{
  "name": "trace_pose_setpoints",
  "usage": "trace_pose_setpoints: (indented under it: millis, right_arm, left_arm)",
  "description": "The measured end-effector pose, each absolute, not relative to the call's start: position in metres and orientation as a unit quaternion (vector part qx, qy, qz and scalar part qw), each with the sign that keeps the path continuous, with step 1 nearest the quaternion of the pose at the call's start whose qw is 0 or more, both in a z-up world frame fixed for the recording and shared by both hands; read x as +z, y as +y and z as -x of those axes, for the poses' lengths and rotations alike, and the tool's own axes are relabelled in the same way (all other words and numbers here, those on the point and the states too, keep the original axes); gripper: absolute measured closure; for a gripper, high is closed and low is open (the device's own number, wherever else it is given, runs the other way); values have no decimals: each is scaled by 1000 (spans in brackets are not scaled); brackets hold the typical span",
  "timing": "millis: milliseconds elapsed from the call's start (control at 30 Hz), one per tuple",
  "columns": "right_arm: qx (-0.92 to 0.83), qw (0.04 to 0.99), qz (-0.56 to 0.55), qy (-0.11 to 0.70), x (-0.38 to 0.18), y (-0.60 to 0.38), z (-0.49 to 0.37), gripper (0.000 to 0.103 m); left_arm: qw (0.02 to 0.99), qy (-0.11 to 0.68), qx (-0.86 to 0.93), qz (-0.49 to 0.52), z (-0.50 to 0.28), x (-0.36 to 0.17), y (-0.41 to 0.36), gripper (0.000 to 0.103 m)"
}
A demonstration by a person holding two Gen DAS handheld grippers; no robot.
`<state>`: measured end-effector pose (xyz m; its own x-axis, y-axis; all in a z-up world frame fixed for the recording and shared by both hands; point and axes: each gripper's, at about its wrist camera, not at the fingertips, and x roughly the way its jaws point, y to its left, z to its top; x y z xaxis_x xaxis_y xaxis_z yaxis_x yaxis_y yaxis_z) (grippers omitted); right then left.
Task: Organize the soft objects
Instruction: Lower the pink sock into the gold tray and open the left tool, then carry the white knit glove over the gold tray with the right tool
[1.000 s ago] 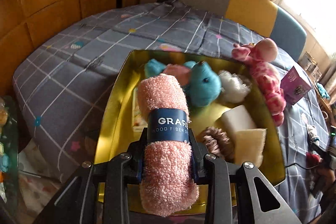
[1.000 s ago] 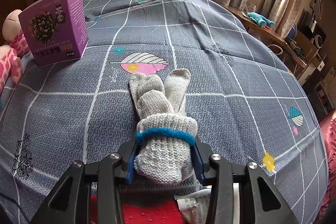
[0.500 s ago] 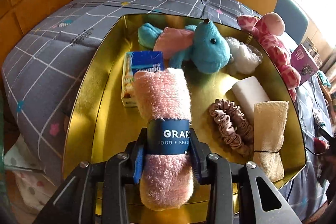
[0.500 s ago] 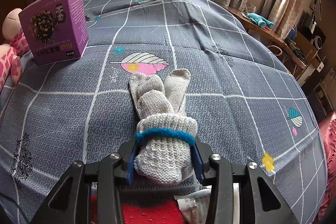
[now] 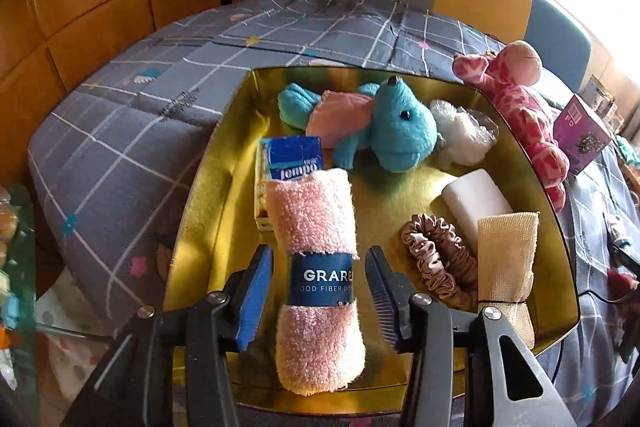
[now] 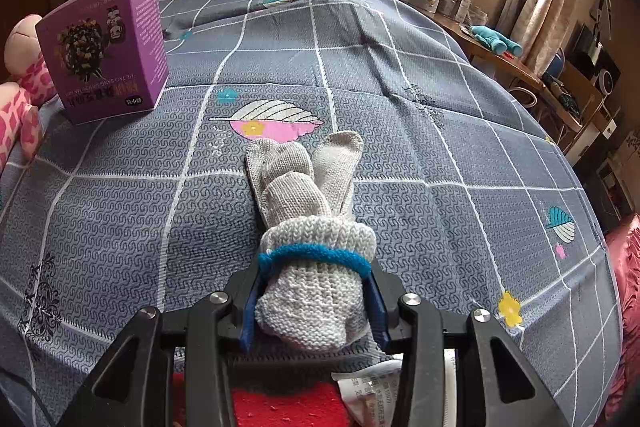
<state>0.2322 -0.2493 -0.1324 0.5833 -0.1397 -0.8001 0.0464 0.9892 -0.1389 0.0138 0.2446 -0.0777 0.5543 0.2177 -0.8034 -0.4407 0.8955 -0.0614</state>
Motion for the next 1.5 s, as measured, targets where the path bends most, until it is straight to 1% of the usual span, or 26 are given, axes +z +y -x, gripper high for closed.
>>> trace_pose_setpoints:
  millis: [433, 633, 700, 733, 933, 1233, 1500]
  right_arm:
    - [-55, 888, 58, 453, -132, -248, -231, 61]
    - [-60, 886, 64, 455, -131, -246, -232, 61]
    - [-65, 884, 74, 458, -131, -242, -233, 61]
    - [-66, 882, 81, 459, -131, -240, -234, 62]
    - [-87, 864, 89, 487, -124, -233, -238, 64]
    - [-50, 888, 58, 454, -89, -203, -212, 64]
    - [45, 905, 28, 422, -45, -149, -177, 64]
  left_arm:
    - [897, 383, 199, 96, -5, -41, 228, 54]
    - [904, 369, 200, 86, -1, -32, 223, 50]
    - [906, 363, 202, 78, 0, -29, 221, 45]
    - [908, 361, 200, 79, 1, -27, 220, 45]
    - [913, 348, 196, 79, 9, -21, 219, 44]
    - [916, 343, 187, 88, 12, -21, 219, 43]
    - [918, 338, 188, 92, 15, -20, 221, 42]
